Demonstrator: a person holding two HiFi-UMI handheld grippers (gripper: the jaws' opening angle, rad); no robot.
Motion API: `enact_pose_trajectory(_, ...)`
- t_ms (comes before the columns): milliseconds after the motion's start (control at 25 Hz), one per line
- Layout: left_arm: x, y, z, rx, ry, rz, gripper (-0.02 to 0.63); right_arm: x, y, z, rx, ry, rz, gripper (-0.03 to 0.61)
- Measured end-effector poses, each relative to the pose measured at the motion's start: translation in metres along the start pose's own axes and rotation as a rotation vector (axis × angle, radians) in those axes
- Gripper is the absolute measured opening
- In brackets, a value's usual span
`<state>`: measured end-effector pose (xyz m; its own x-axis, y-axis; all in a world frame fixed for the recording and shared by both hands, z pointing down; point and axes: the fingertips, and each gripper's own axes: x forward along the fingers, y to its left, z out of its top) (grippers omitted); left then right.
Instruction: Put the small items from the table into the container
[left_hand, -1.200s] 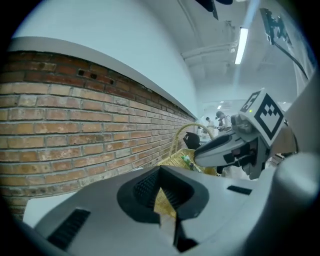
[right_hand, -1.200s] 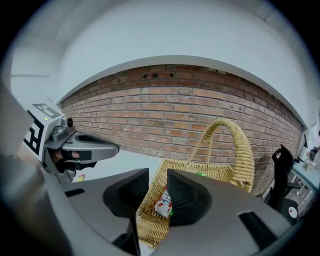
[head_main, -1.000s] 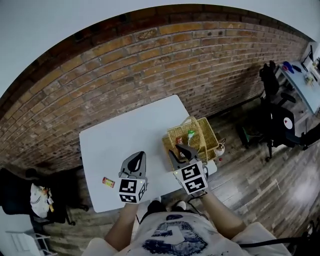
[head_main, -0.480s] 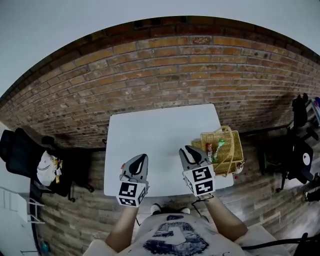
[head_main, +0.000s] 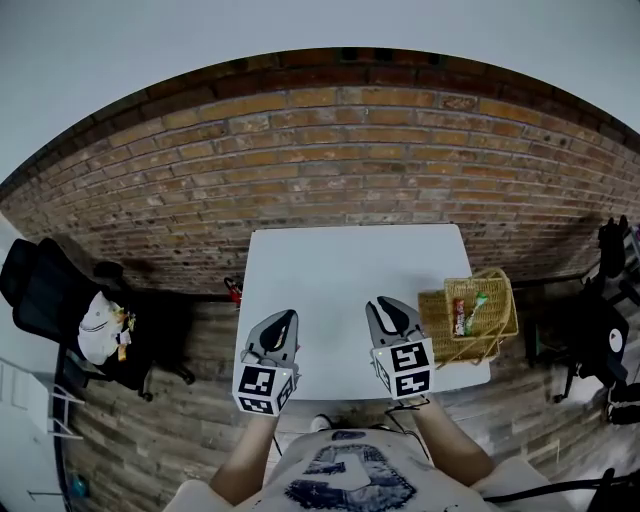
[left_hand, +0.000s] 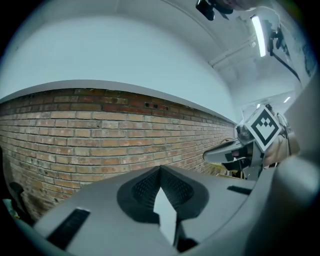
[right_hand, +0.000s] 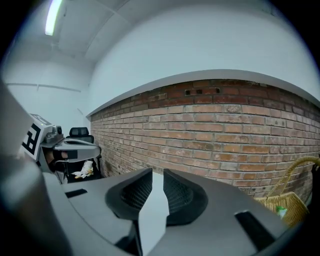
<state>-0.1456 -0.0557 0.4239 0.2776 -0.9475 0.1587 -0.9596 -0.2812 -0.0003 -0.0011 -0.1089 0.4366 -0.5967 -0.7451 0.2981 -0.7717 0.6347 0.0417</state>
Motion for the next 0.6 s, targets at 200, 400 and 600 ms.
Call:
enact_pose_trajectory(200,-0.01,0.025,0.001,0.01,-0.022,-0.031,0.048,0.009,0.02,0.007,0.002,-0.016,-0.05,0.08)
enact_pose_trajectory(400,-0.01,0.037,-0.002,0.01,-0.02,-0.064,0.048,0.013,0.033,0.008,0.004,-0.011,-0.079,0.08)
enact_pose_trajectory(600,-0.005,0.038,-0.002,0.014,-0.019,-0.086,0.048,0.016,0.035,0.006,0.008,-0.002,-0.094,0.078)
